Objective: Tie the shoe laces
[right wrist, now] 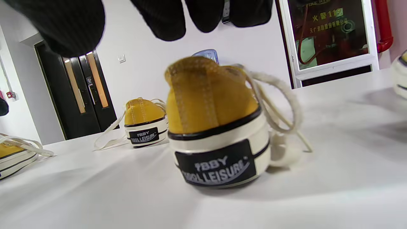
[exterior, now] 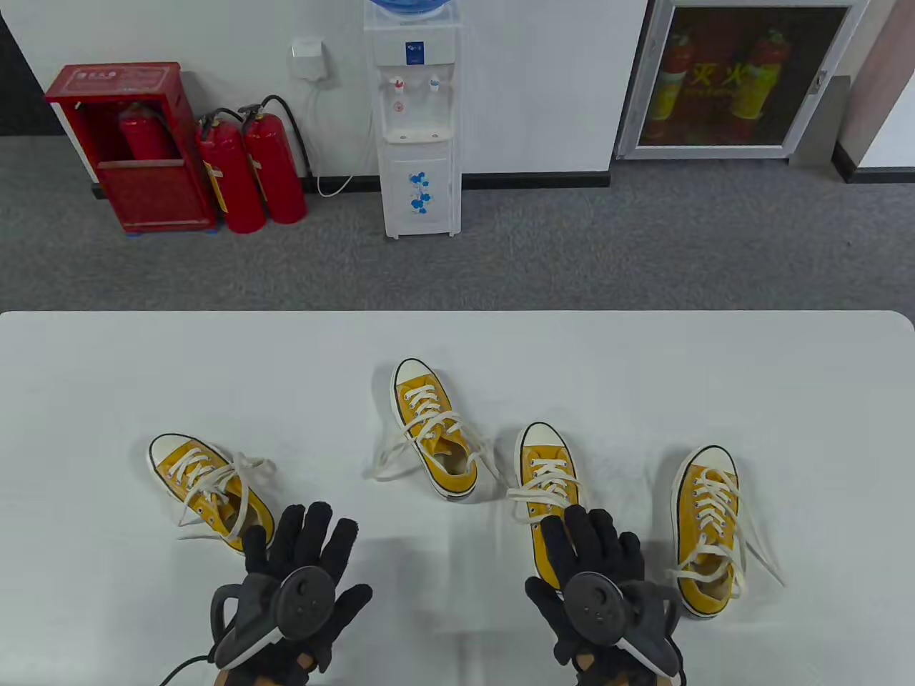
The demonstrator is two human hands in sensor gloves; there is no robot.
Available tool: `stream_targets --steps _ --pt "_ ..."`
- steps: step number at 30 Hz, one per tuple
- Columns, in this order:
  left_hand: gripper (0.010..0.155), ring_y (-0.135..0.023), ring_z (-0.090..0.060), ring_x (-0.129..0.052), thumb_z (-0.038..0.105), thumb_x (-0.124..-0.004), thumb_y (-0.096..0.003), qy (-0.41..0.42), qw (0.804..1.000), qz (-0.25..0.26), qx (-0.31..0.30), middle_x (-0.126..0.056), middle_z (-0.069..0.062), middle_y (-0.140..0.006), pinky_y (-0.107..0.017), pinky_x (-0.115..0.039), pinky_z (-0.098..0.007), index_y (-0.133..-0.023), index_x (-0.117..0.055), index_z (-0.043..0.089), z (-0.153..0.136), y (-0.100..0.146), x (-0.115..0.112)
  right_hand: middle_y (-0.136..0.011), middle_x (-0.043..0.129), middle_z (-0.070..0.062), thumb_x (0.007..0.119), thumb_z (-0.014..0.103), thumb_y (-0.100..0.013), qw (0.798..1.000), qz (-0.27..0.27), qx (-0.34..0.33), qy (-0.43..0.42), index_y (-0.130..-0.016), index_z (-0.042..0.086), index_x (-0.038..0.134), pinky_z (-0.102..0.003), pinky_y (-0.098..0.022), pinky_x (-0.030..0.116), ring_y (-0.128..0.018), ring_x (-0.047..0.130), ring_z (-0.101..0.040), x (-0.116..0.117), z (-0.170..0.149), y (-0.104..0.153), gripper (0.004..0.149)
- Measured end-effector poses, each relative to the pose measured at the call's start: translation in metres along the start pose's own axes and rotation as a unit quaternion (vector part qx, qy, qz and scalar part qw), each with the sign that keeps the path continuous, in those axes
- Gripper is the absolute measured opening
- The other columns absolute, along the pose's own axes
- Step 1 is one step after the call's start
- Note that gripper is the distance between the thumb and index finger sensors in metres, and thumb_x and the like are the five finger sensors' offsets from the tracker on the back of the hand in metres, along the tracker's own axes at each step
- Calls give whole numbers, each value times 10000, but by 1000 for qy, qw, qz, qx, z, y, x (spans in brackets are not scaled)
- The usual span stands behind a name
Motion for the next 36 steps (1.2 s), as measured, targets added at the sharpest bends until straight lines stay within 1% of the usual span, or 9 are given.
stream_targets --steps 19,23,26,30,33,36 --pt "842 -1184 -448 -125 700 -563 -458 4 1000 -4 -4 -166 -80 -1290 -701 -57 -782 -1172 -291 344 1 0 -1 -1160 347 -80 723 599 -427 1000 -3 7 -17 -1096 222 517 -727 -713 360 -1087 441 -458 -2 -6 0 795" --pt "842 -1183 -449 -127 699 -563 -459 5 1000 -3 -4 -168 -80 -1290 -700 -58 -783 -1172 -293 343 1 0 -1 -1160 353 -79 726 598 -427 999 -6 19 -30 -1096 221 515 -724 -715 368 -1084 457 -457 -4 -12 -1 796" --pt "841 -1183 -451 -130 698 -564 -460 8 1000 -1 -4 -171 -83 -1289 -700 -60 -784 -1172 -295 341 1 -1 -1 -1159 365 -80 730 591 -429 998 -10 41 -51 -1096 218 515 -719 -717 382 -1080 479 -454 -6 -22 -3 793" --pt "840 -1184 -450 -134 698 -565 -459 10 1000 -4 -1 -176 -84 -1290 -700 -62 -784 -1172 -301 340 0 -1 -1 -1150 426 -84 730 564 -442 995 -13 72 -70 -1090 224 541 -699 -711 440 -1054 560 -445 -6 -35 -6 755" --pt "839 -1183 -451 -136 698 -565 -459 10 1000 -4 0 -179 -86 -1290 -700 -63 -785 -1172 -302 340 0 -1 -1 -1130 493 -93 736 553 -444 992 -7 95 -81 -1084 207 554 -665 -689 523 -996 670 -435 -2 -45 -11 750" --pt "837 -1184 -450 -139 697 -565 -460 10 1000 -6 0 -180 -85 -1291 -700 -63 -785 -1171 -306 342 0 -1 -2 -1105 556 -100 754 542 -445 990 12 117 -82 -1073 196 579 -631 -662 587 -927 767 -405 6 -53 -18 738"
Point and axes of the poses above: the tracker on the back of each hand, its own z axis roughly to the thumb side, its own y axis roughly from the fingertips to the wrist, x = y × z, the point moved 2 cm from there along -y, roughly from the wrist to the fingertips
